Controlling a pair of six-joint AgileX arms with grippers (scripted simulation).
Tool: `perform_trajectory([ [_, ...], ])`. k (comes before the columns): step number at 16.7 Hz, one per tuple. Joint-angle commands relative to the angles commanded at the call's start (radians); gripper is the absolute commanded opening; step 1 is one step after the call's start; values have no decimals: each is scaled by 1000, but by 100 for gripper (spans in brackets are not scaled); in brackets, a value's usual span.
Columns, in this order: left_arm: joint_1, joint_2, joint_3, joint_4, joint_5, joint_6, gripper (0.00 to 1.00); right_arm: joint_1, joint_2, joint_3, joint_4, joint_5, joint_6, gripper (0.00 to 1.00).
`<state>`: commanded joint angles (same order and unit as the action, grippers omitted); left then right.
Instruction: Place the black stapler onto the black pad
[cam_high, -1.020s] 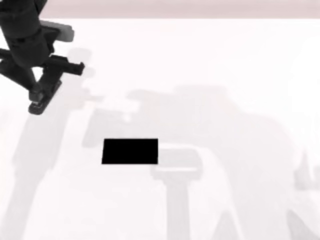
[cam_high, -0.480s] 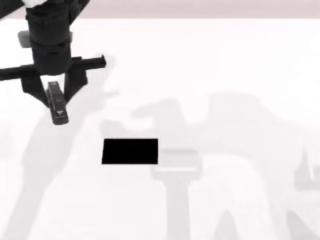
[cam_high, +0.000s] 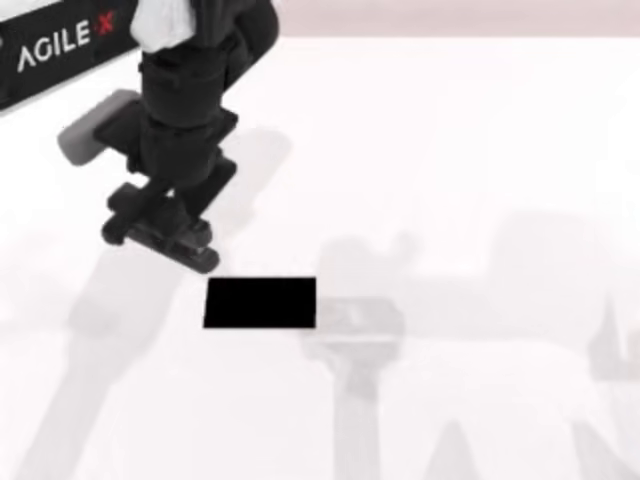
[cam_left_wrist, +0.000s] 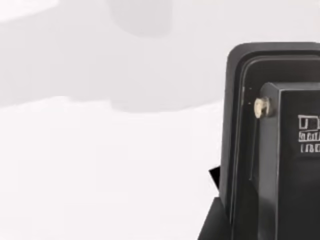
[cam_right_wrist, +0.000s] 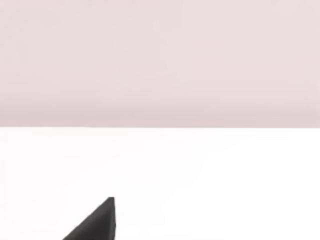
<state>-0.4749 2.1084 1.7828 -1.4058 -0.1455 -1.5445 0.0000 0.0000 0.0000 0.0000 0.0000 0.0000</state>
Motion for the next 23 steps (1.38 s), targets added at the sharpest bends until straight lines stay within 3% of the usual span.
perform_trajectory([
  [5,-87,-14,-6,67,30,-420,0,0,0,0,0,0,0,100],
  [9,-127,-27,-2,120,52,-600,0,0,0,0,0,0,0,100],
  [17,-129,-21,-14,144,55,-622,0,0,0,0,0,0,0,100],
  [23,-115,34,-185,387,57,-608,0,0,0,0,0,0,0,100],
])
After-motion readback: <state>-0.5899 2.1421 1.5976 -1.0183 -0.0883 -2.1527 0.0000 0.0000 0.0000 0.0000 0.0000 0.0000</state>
